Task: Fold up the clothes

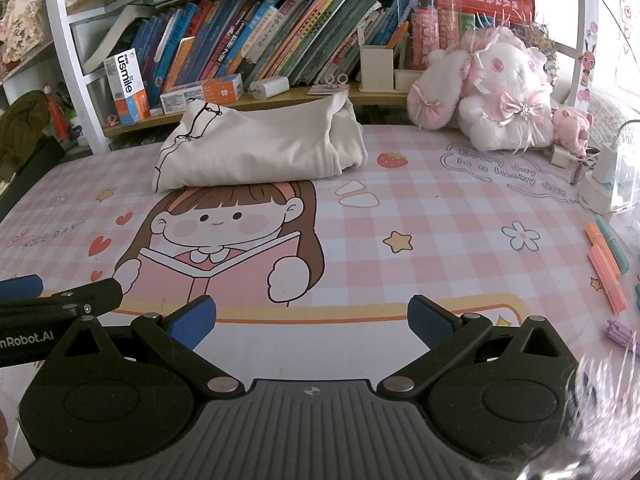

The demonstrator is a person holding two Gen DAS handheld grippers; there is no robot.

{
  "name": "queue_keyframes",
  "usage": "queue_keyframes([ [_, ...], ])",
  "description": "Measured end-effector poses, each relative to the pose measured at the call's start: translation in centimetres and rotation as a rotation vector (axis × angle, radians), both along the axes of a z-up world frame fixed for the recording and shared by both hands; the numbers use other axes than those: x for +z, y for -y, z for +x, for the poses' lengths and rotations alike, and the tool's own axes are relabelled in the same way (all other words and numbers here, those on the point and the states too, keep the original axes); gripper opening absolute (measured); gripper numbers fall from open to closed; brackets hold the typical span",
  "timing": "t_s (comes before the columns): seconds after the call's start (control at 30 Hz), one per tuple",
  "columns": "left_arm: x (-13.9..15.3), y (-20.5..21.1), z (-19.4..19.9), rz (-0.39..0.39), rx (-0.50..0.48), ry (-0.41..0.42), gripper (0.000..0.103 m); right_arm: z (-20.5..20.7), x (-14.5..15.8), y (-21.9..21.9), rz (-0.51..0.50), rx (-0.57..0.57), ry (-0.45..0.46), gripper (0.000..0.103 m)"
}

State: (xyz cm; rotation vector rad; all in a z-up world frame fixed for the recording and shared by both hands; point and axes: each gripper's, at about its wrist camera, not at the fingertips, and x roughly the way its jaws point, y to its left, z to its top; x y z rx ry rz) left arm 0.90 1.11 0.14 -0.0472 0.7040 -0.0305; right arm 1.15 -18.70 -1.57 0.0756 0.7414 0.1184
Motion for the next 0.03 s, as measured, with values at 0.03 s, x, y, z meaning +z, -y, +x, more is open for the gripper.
queue_keyframes([
  [0.03, 0.00, 0.02, 0.03, 0.001, 0.001, -0.002, 0.103, -0.01, 0.00, 0.02, 0.000, 0.001, 0.000, 0.103],
])
